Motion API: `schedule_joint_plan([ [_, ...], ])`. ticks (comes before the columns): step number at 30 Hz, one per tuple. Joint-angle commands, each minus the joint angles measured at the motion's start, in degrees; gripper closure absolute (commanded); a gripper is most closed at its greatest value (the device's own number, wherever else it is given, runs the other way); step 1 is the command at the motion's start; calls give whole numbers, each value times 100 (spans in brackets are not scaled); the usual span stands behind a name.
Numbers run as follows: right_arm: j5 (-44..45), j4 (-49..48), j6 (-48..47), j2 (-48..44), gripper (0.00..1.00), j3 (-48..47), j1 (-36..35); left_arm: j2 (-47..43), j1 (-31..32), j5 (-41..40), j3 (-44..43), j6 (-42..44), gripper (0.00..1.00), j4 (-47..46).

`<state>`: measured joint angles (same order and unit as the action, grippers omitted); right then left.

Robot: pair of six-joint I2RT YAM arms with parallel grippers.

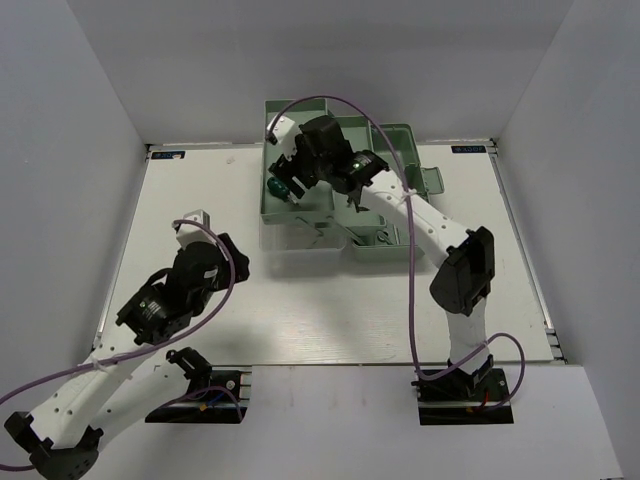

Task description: Sort the tools into containers

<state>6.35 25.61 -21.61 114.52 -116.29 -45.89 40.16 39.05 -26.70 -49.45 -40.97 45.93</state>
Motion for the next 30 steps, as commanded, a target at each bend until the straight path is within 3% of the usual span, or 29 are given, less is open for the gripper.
schedule_joint_plan([
  [1,-2277,707,-89,-641,23,-332,194,-158,-38,-248,76,-60,34,-190],
  [2,-3479,874,-176,-650,28,-403,342,-158,-38,-248,137,-112,49,-112],
  [3,-4092,1529,-682,-668,35,-447,448,-158,-38,-413,138,-113,66,-59],
  [4,-6021,1857,-1087,-703,43,-456,536,-158,-38,-415,198,-200,86,-6],
  [5,-6440,2226,-1544,-729,46,-386,546,-158,-38,-467,199,-201,89,47],
  [6,-6645,2908,-2601,-738,50,-316,537,-158,-38,-468,251,-201,89,47],
  [8,-6647,3282,-3484,-826,52,44,397,-158,-38,-468,305,-253,88,47],
  [13,-5498,3733,-4675,-993,44,981,-16,-290,-38,-415,428,-306,72,47],
  [14,-5356,3663,-4660,-1080,42,1133,-130,-290,-38,-415,428,-306,60,47],
  [17,-4610,2428,-4029,-1168,40,1863,-393,-290,-38,-415,480,-306,43,47],
  [18,-3955,2231,-3931,-1186,39,2073,-447,-290,-38,-415,480,-306,38,47],
  [19,-3644,1290,-3208,-1204,39,2328,-595,-290,-38,-363,480,-306,36,47],
  [22,-2439,302,-2509,-1169,39,2628,-789,-290,-38,-362,542,-358,35,47],
  [24,-1702,165,-2454,-1064,39,2857,-913,-351,-38,-362,542,-359,35,47],
  [25,-1159,-471,-2384,-1055,39,2936,-1026,-351,-38,-362,542,-359,35,108],
  [30,-863,-680,-2085,-975,39,3174,-1185,-457,-38,-415,542,-359,35,223],
])
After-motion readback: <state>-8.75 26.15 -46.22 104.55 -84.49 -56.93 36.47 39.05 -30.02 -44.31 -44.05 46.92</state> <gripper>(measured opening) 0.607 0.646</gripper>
